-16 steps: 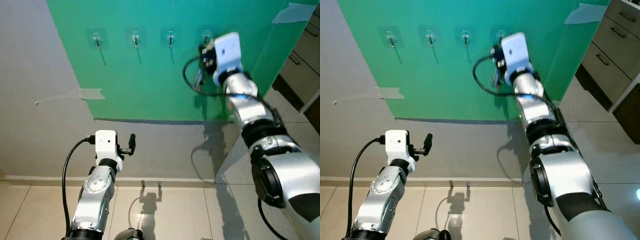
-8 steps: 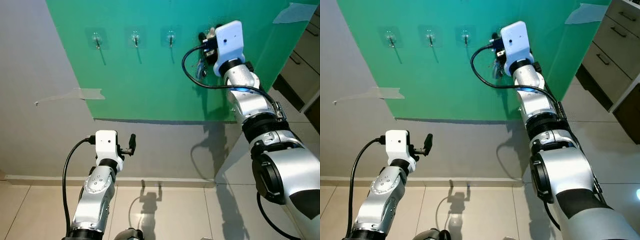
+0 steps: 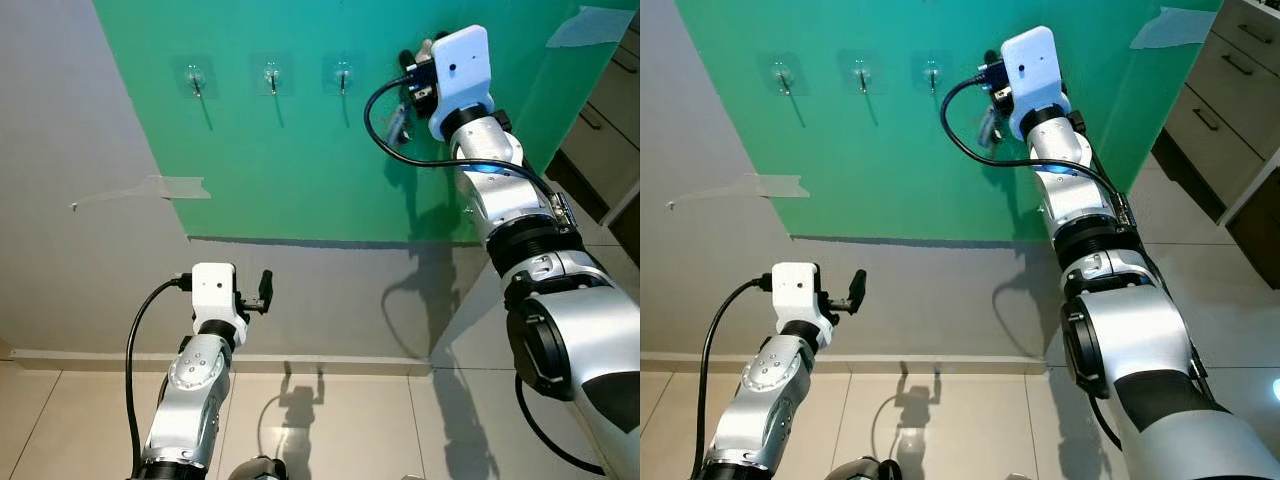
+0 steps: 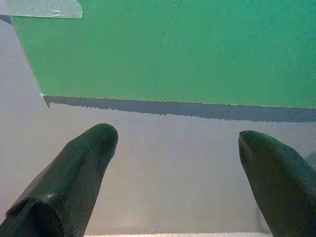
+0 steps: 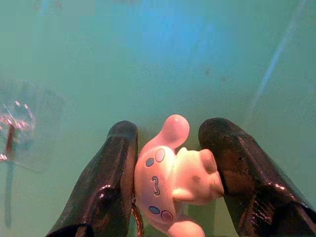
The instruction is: Hang keys on a hook
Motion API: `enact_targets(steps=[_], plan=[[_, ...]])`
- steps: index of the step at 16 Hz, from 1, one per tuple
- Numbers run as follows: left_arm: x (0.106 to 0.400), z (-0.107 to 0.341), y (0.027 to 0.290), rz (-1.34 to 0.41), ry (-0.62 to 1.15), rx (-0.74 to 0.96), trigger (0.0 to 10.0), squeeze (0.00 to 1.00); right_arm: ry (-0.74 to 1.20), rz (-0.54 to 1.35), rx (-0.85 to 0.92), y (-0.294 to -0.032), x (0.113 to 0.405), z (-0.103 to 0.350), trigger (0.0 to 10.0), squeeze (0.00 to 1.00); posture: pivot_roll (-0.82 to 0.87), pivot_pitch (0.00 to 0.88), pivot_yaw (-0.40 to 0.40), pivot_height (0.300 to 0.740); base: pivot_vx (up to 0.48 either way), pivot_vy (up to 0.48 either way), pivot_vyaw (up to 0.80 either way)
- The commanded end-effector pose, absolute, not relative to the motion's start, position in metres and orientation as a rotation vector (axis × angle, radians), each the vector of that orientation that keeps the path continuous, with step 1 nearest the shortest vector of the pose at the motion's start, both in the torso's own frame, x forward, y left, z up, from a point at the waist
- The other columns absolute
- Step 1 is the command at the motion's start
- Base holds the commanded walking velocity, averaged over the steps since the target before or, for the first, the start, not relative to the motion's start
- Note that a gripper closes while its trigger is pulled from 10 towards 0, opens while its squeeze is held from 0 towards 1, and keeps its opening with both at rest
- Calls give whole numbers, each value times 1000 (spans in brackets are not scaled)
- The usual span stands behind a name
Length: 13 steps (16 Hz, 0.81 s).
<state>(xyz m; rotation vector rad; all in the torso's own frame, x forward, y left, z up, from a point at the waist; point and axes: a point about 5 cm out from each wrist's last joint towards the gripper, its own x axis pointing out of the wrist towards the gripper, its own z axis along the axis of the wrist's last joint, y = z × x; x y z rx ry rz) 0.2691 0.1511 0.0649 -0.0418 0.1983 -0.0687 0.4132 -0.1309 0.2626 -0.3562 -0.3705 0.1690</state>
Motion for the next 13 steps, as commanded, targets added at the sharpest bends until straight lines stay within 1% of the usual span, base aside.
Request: enact_targets(steps=[1,3,6,9,11,13], plan=[[269,68,150,-70,190,-31,10000,0,-408,158,-372,-131,415,280,10000,0,-18,0,18,740,0,0,0],[268,68,151,-71,192,-29,10000,0,-371,140,-378,-133,417,274,10000,0,-15,0,23,740,0,0,0],[266,68,151,-74,197,-26,10000,0,-279,115,-379,-139,419,254,10000,0,-4,0,25,740,0,0,0],[263,68,153,-71,202,-20,10000,0,-168,119,-372,-139,415,217,10000,0,5,0,27,740,0,0,0],[262,67,154,-71,205,-17,10000,0,-143,117,-368,-139,413,207,10000,0,8,0,29,740,0,0,0],[261,67,155,-72,208,-15,10000,0,-162,120,-364,-137,412,209,10000,0,4,0,32,740,0,0,0]])
